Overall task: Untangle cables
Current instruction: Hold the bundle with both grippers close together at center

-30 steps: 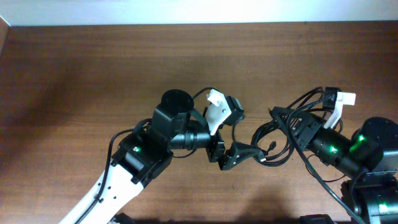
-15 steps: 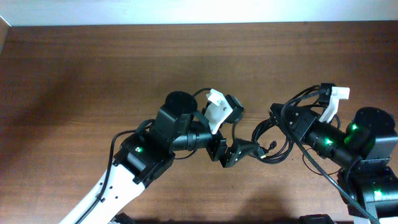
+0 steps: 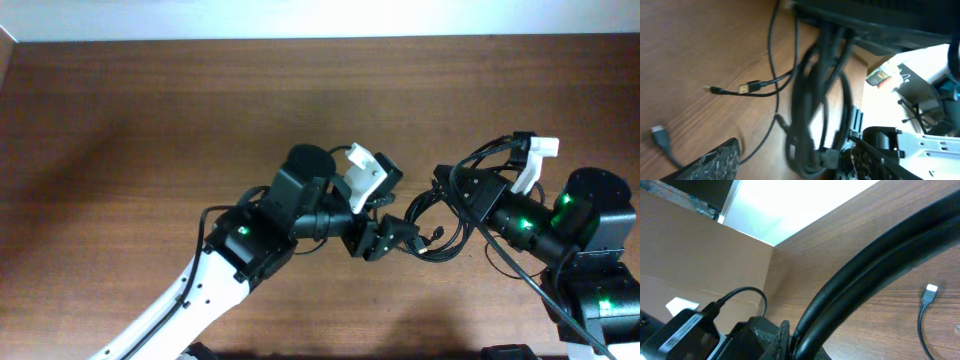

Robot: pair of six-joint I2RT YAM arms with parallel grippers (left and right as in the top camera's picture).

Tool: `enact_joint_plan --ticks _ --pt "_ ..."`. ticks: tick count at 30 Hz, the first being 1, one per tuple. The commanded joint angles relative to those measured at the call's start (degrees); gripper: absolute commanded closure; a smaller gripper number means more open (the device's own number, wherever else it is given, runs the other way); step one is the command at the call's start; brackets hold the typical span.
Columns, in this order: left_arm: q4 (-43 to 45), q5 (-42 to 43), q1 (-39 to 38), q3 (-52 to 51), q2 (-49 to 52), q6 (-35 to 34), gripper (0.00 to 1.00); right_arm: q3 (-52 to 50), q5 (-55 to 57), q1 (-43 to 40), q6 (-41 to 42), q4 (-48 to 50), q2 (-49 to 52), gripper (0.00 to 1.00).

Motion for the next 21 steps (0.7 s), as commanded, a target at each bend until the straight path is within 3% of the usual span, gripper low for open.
enact_joint_plan --ticks 1,4,7,12,21 --pt "1.3 -0.4 -1.5 0.5 0.2 0.0 0.27 0.2 0.1 0.3 -1.0 0.3 -0.3 0.96" --pt "1.0 -0.5 -1.6 0.5 0.3 0.0 0.33 0.2 0.1 0.3 -1.0 0.2 -0.3 0.96" --pt "0.8 -3.5 -1.6 0.5 0.3 -1.4 0.47 0.2 0.1 0.3 -1.0 0.2 -0.3 0.96" --pt "0.6 -3.5 -1.7 0.5 0.4 -1.4 0.34 0.2 -0.2 0.3 -1.0 0.3 -0.3 0.96" --pt "1.1 -3.5 -1.7 0.5 1.3 -1.4 0.58 0.2 -0.7 0.3 -1.0 0.3 -0.3 0.96"
